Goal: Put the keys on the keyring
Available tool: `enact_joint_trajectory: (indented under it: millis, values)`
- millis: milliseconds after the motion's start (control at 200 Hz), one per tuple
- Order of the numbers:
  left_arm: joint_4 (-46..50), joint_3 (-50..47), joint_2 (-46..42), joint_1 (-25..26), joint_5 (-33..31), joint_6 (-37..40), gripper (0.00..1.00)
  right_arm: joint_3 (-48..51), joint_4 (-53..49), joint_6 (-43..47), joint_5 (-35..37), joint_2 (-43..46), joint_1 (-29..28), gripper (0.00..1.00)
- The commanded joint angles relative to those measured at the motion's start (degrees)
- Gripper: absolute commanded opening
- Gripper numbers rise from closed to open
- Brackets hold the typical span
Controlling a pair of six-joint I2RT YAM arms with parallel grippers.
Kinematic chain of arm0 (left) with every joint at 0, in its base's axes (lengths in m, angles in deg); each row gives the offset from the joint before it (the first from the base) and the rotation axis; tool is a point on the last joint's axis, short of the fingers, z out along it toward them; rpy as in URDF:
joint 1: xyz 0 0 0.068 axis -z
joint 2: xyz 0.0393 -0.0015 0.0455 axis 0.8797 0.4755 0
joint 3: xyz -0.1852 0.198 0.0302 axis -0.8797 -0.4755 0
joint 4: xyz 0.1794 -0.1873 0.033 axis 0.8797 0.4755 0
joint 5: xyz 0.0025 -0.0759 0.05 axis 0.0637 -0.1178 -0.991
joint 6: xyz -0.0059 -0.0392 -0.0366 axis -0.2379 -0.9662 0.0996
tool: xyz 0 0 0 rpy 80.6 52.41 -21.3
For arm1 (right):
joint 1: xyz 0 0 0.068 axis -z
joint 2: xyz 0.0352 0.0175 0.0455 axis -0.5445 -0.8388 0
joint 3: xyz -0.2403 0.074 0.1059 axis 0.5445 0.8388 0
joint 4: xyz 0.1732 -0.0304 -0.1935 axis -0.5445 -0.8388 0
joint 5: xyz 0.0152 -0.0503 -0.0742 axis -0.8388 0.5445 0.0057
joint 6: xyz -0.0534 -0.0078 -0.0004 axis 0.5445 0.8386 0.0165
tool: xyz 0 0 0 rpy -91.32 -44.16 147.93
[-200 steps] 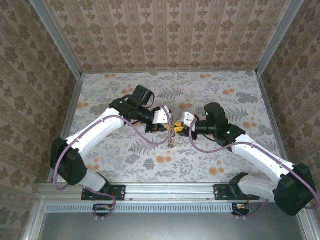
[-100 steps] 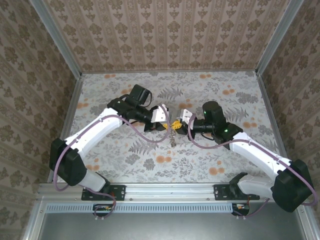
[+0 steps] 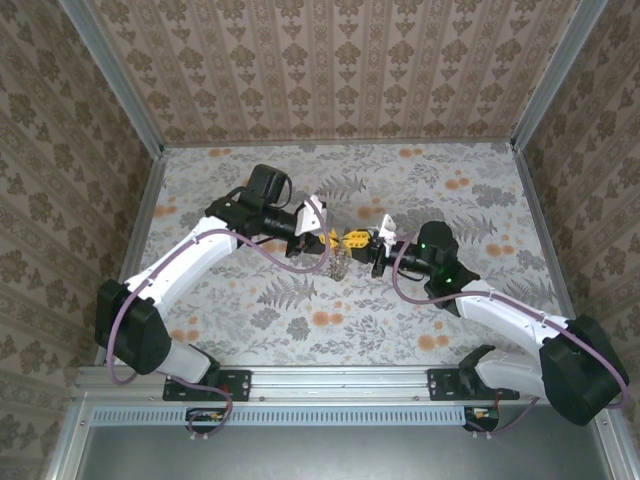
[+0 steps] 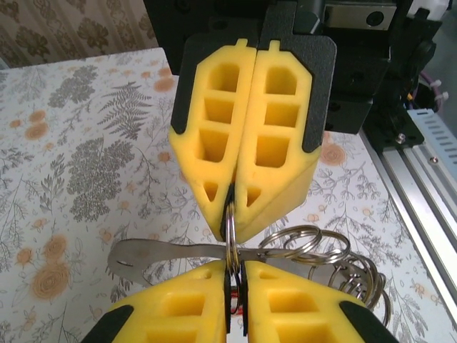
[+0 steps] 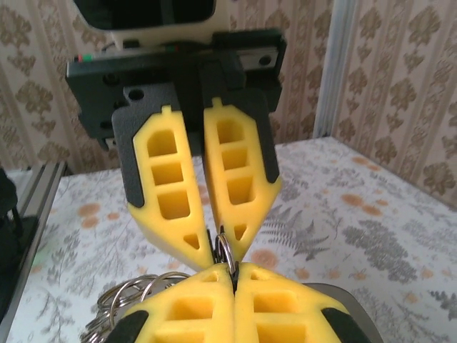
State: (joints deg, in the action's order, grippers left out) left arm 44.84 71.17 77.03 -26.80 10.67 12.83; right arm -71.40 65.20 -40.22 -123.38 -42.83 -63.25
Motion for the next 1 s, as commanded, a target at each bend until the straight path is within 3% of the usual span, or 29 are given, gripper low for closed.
enact_joint_trajectory:
  millis: [0, 175, 255, 280, 380, 475, 625, 800, 995]
  values:
    - [-0.1, -1.0, 0.0, -0.2, 4.6, -2.2, 0.15, 0.5, 13.6, -5.1, 4.0, 1.3, 0.3, 0.0]
    - [-4.1, -1.4, 0.1, -0.6, 5.6, -6.6, 0.15, 0.3, 13.6, -5.2, 1.4, -0.4, -0.1, 0.0]
    - [-4.6, -0.9, -0.1, -0.8, 4.9, -7.9, 0.05, -0.3, 10.4, -3.7, -0.1, -0.6, -0.2, 0.0]
    - [-4.5, -0.6, -0.1, -0.9, 4.3, -8.3, 0.0, -0.7, 7.9, -2.7, -0.8, -0.4, -0.2, 0.0]
    - [-2.1, 0.6, -0.6, -1.0, 0.1, -8.0, 0.0, -4.5, -9.3, 6.8, -3.8, 1.4, -0.3, 0.0]
    - [-0.2, 0.8, -1.6, -1.0, -3.6, -6.7, 0.0, -7.9, -24.0, 15.5, -3.8, 2.8, -0.4, 0.07]
    - [2.0, 1.0, -2.9, -0.4, -6.7, -3.5, 0.0, -12.2, -35.4, 19.5, -4.6, 2.2, -0.4, 0.2]
    - [5.0, 1.4, -2.7, 2.1, -10.8, 1.1, 0.0, -17.1, -41.6, 19.0, -5.1, -1.2, -0.4, 0.24]
    - [4.8, 1.3, -2.5, 3.2, -11.7, 1.3, 0.0, -19.0, -41.2, 15.4, -5.2, -4.3, -1.1, 0.27]
